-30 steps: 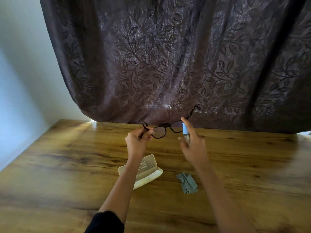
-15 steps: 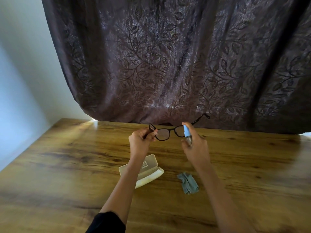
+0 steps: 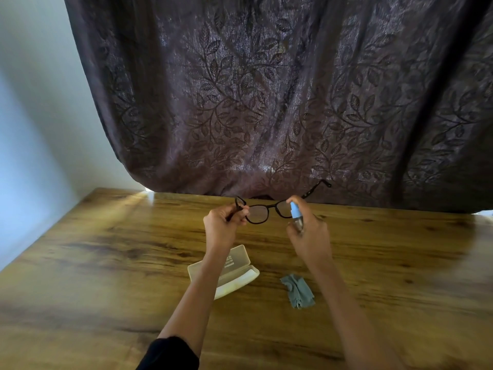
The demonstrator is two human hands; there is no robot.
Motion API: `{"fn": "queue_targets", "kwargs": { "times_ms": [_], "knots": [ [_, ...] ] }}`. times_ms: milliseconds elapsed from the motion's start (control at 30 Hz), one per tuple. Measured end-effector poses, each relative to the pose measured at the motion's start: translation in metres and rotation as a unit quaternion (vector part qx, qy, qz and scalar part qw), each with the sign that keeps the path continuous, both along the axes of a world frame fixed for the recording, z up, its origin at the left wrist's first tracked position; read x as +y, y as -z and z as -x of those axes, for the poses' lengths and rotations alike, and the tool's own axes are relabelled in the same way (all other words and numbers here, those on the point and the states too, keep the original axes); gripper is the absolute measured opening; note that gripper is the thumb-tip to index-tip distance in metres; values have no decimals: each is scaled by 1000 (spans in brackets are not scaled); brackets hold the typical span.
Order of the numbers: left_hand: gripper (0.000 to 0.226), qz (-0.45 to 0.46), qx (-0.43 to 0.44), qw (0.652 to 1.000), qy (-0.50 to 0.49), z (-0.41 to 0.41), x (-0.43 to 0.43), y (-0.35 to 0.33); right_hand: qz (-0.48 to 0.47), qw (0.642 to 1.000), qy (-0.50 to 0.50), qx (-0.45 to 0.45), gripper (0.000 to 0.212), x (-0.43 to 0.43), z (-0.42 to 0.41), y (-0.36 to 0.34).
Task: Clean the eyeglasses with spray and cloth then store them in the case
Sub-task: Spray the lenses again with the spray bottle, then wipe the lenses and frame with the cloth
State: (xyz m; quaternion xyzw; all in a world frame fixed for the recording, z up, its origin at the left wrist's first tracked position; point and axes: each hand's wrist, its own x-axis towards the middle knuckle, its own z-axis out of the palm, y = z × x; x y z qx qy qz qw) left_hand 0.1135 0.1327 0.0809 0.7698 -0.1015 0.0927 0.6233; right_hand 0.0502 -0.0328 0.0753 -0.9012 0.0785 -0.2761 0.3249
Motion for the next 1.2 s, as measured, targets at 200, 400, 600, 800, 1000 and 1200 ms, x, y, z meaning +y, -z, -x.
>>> {"fn": "queue_targets", "kwargs": {
  "times_ms": [200,400,600,800,1000,1200],
  "knots": [
    [8,-1,-5,1000,4,1,0,1,7,1000,-6,-16,57,1,-2,-3],
    [8,-5,-3,1000,-3,0,-1,2,-18,999,-16,-29,56,-2,2,6],
    [9,1,22,999,-28,2,1,14,-117,992,52,-3,30,-21,9,30],
    [9,9,38,999,-33,4,-2,20,-130,977,165,32,36,-50,20,61],
    [9,17,55,998,-27,3,-4,23,-231,944,227,58,42,-57,31,69],
    [10,16,54,998,-22,6,-5,25,-216,944,234,80,44,-57,33,70]
  ]
}}
